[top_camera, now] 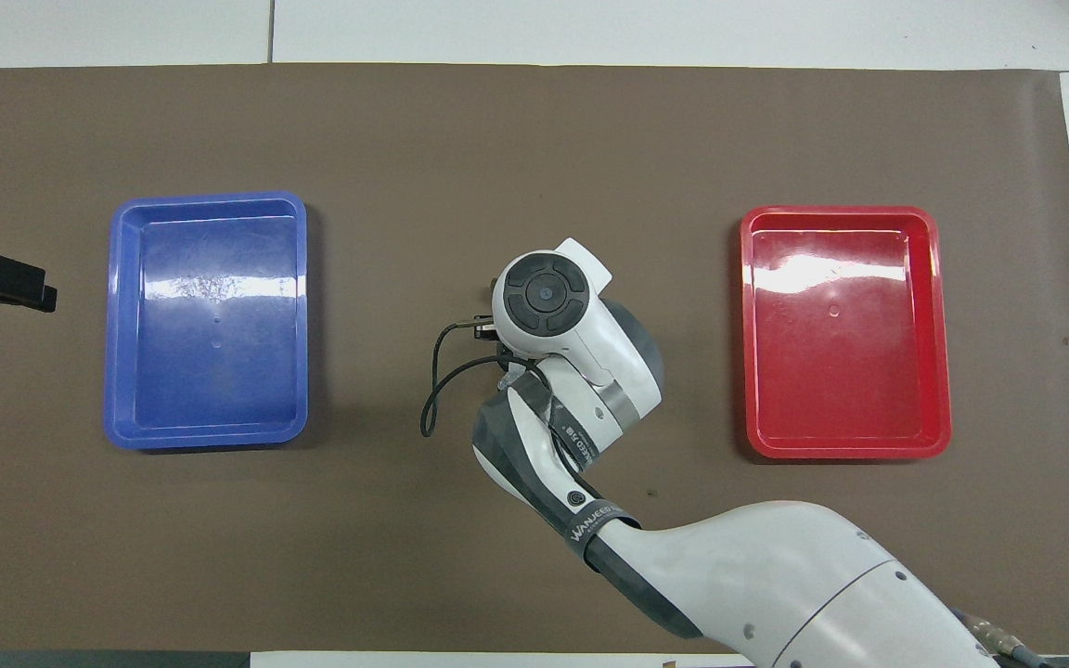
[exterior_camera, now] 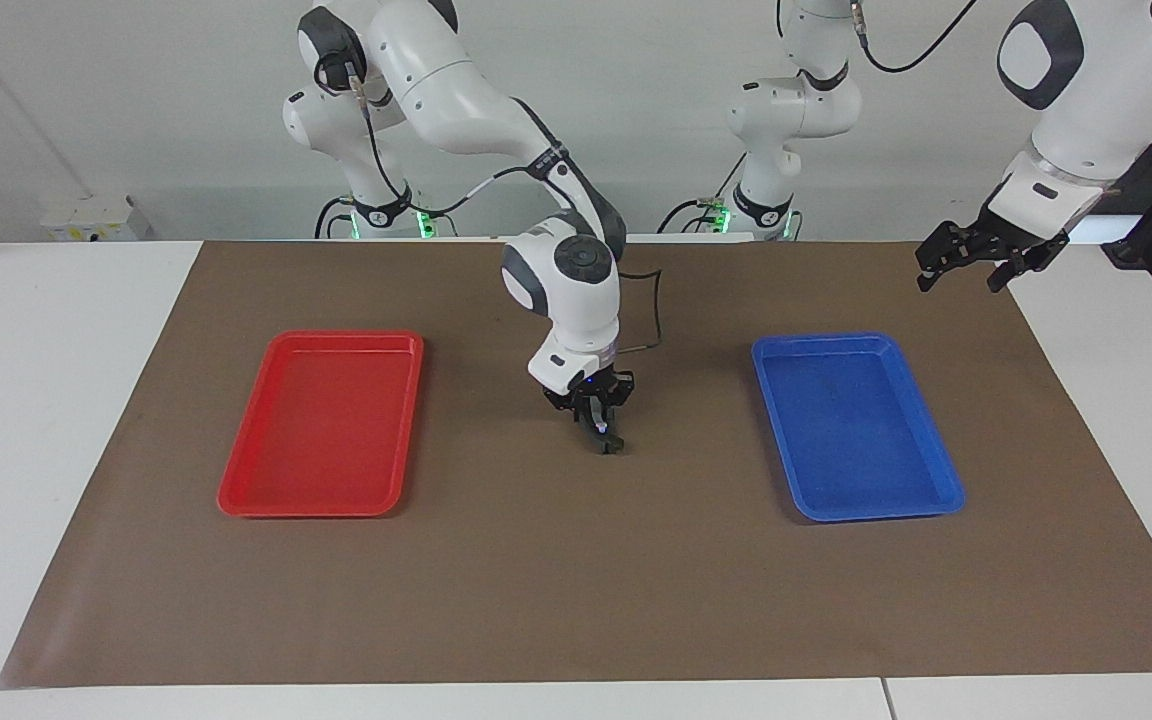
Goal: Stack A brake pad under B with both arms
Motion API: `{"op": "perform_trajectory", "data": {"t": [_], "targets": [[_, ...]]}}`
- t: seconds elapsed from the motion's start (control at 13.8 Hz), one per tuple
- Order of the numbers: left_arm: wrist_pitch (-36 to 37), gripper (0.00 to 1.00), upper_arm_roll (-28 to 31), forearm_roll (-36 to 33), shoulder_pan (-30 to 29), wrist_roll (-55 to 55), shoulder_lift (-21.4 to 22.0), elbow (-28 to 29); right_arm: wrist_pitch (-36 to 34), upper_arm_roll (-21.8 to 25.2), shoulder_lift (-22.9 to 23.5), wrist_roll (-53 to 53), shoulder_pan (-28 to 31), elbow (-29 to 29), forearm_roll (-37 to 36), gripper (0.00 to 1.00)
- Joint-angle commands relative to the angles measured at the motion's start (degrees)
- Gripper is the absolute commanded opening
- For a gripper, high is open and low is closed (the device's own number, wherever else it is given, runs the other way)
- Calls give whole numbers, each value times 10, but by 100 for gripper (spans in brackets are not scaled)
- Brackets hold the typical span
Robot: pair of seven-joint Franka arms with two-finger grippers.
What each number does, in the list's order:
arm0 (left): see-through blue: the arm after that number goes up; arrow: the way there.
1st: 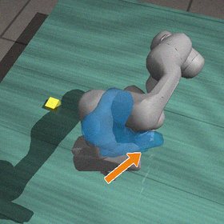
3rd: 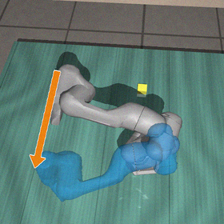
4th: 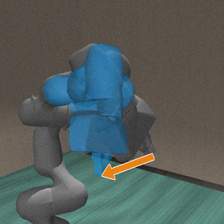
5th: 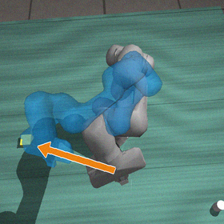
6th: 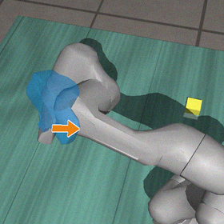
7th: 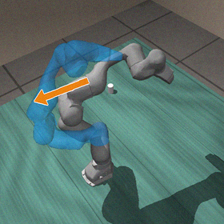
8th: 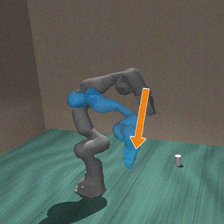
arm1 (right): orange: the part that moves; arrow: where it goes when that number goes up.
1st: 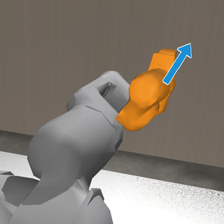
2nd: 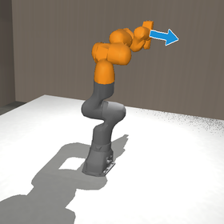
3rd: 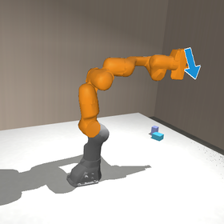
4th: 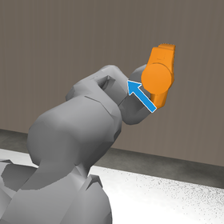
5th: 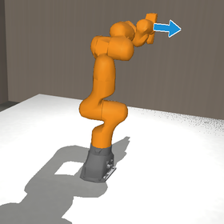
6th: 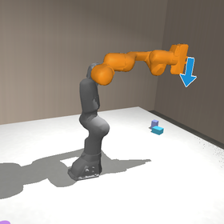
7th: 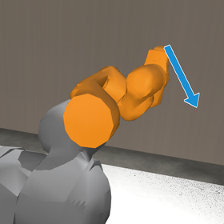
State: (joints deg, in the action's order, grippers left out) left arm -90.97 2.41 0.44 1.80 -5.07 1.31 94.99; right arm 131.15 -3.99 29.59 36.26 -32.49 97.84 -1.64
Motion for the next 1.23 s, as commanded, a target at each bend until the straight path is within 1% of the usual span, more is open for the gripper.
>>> {"op": "perform_trajectory", "data": {"t": [0.0,0.22,0.29,0.36,0.43,0.51,0.72,0.87,1.01,1.16], "targets": [[3,99,-1,-4,0,12,6,5,12,-1,-5,12,0,8,-13,0],[4,99,-1,-4,-1,13,7,5,17,-1,-5,13,-2,9,-13,1],[4,99,-1,-4,-3,13,6,5,19,-1,-5,13,-2,10,-13,8],[4,99,-1,-4,-5,13,7,5,27,-1,-5,15,-2,12,-13,46],[4,99,0,-4,-7,13,7,5,31,-1,-7,23,-6,17,-13,98],[4,99,1,-4,-6,13,7,5,25,-1,-8,32,-6,13,-13,99],[4,99,0,-4,-6,13,6,5,20,-1,-15,33,0,7,-13,99],[4,99,1,-4,-6,13,7,5,5,3,-43,31,14,7,-13,99],[4,99,1,-4,-6,13,7,5,-3,4,-79,31,51,11,-23,99],[4,99,0,-4,-6,13,6,5,-36,2,-119,22,96,11,-42,99]]}}
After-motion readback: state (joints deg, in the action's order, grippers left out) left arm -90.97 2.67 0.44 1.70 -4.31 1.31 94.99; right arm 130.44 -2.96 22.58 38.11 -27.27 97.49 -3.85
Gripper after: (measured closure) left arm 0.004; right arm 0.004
